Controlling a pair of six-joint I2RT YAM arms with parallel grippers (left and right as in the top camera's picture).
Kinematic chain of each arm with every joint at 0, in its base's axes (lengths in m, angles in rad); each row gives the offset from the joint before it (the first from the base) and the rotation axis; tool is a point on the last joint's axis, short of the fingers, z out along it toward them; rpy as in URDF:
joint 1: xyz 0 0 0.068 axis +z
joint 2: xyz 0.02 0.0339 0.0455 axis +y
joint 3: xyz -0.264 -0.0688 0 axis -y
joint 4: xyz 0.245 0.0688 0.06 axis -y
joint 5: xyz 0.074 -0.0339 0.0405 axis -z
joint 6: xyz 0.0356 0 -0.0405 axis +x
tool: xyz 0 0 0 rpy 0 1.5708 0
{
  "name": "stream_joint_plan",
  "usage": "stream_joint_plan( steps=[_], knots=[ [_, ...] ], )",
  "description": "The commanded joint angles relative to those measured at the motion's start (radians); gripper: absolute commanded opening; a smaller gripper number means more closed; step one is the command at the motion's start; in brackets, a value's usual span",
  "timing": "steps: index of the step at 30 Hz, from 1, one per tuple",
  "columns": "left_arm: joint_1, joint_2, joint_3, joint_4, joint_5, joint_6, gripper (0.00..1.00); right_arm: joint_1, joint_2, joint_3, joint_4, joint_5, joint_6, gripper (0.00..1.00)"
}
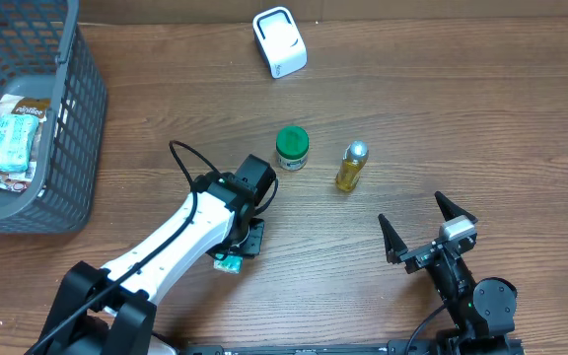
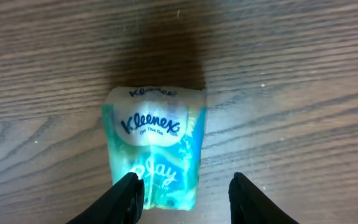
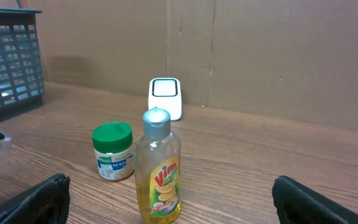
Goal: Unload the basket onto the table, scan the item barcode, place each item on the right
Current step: 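Move the left gripper down to the Kleenex pack and grasp it, then lift the Kleenex pack and carry it toward the green jar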
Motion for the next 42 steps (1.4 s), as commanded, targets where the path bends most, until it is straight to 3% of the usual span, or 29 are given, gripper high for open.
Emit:
stream_joint_plan(
  steps=[1,38,42],
  knots=[
    [-0.005,0.008,-0.051,0.040,0.012,-0.031,0.42,-0.004,-0.010,-0.011,0.006,0.010,-0.005,1.00],
    [-0.089,0.010,-0.120,0.126,-0.133,-0.110,0.47,-0.004,-0.010,-0.011,0.006,0.010,-0.005,1.00],
    [-0.089,0.010,-0.160,0.171,-0.130,-0.110,0.37,-0.004,-0.010,-0.011,0.006,0.010,-0.005,1.00]
  ],
)
